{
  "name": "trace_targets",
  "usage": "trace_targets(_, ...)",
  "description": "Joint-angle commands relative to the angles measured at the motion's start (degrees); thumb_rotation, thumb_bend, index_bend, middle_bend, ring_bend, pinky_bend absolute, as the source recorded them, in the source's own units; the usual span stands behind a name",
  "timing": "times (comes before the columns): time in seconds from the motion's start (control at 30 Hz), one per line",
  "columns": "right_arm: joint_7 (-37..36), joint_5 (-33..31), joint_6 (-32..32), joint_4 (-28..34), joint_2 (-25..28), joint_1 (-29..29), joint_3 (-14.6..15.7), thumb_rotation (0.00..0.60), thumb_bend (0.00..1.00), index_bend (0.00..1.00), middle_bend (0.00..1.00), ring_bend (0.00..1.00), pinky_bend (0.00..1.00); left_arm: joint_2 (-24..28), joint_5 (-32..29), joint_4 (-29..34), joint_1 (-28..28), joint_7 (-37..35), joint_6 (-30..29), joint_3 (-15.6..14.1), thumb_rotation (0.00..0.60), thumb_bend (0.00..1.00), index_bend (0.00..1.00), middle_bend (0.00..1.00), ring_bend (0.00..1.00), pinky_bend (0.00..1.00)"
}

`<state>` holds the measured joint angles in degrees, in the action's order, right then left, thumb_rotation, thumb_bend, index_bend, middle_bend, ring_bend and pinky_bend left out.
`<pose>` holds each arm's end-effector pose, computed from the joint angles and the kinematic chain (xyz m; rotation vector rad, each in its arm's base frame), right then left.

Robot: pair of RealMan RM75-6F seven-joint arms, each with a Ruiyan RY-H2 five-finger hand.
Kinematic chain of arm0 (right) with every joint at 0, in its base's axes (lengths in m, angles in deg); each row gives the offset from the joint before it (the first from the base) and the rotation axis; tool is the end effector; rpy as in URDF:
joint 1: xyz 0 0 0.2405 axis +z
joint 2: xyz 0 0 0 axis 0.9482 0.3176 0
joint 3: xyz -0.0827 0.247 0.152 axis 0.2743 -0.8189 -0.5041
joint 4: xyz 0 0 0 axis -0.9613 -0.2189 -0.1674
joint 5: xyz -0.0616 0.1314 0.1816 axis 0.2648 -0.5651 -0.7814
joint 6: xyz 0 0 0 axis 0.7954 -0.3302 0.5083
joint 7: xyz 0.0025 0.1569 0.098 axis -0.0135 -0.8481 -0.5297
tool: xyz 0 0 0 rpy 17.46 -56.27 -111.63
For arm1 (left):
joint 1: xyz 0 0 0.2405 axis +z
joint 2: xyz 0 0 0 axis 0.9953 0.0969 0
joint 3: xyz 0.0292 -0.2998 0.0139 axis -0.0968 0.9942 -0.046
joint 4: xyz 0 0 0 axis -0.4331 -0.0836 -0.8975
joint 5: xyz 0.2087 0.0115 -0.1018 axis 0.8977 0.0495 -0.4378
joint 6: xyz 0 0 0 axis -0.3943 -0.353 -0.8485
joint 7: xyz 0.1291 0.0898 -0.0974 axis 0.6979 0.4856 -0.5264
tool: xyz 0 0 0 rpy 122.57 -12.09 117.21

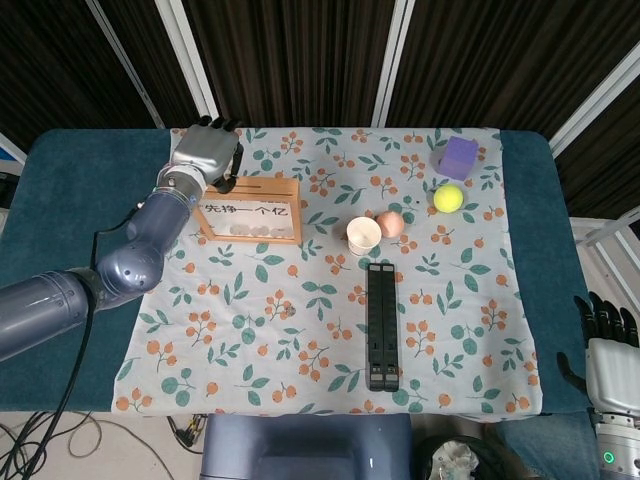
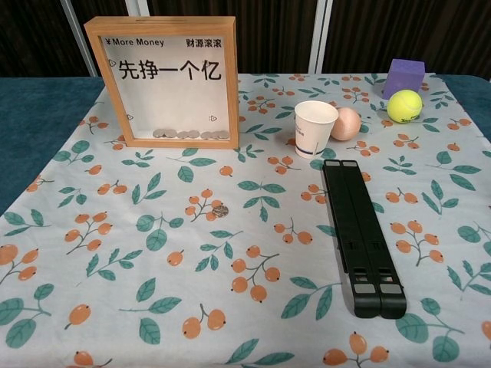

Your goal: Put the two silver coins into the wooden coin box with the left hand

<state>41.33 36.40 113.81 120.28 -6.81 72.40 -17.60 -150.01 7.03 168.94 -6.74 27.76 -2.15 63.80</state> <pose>-0.3721 -0.2113 0.1570 1.2093 -0.8914 0.7020 -0.0035 0.5796 0.1238 -1.7839 -0.9038 -0.5246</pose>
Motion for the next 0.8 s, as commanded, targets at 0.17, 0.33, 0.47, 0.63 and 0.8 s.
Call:
trace_targets(0.17, 0.2, -0.6, -0.3, 0.1, 0.1, 0.2, -0.2, 0.600, 0.41, 0.10, 0.05, 0.03, 0.00, -4.9, 0.6, -6.3, -0.7, -1.8, 0.4, -2.2, 0.600, 0.60, 0.67, 0.00, 0.00, 0.00)
trace_targets(0.33, 0.4, -0.7, -0.3, 0.1, 0.1, 0.2, -0.2, 0.600, 0.41, 0.10, 0.05, 0.03, 0.00, -5.4, -0.1, -7.3, -1.2, -3.0, 2.0, -2.8, 0.600, 0.60, 0.66, 0.00, 0.00, 0.00)
trace_targets(0.47, 0.5, -0.8, -0.3, 0.2, 0.1, 0.2, -0.2, 0.600, 0.41, 0.10, 0.05, 0.03, 0.00, -5.2, -1.5, -7.5, -1.9, -4.3, 3.2, -3.5, 0.600, 0.60, 0.66, 0.00, 0.00, 0.00)
trace_targets(0.63, 0.5, -0.8, -0.3, 0.1, 0.2, 0.2, -0.2, 0.600, 0.41, 0.10, 0.05, 0.03, 0.00, -4.7, -3.6, -7.1, -3.0, -5.1, 3.6, -5.2, 0.600, 0.60, 0.66, 0.00, 0.00, 0.00)
trace_targets(0.8, 0.7, -0.8, -0.4, 0.3, 0.3, 0.3, -0.1, 0.600, 0.41, 0.10, 0.05, 0.03, 0.00, -5.0, -5.4, -7.0, -4.3, -5.7, 4.6, -7.1, 0.600, 0.59, 0.66, 0.00, 0.00, 0.00)
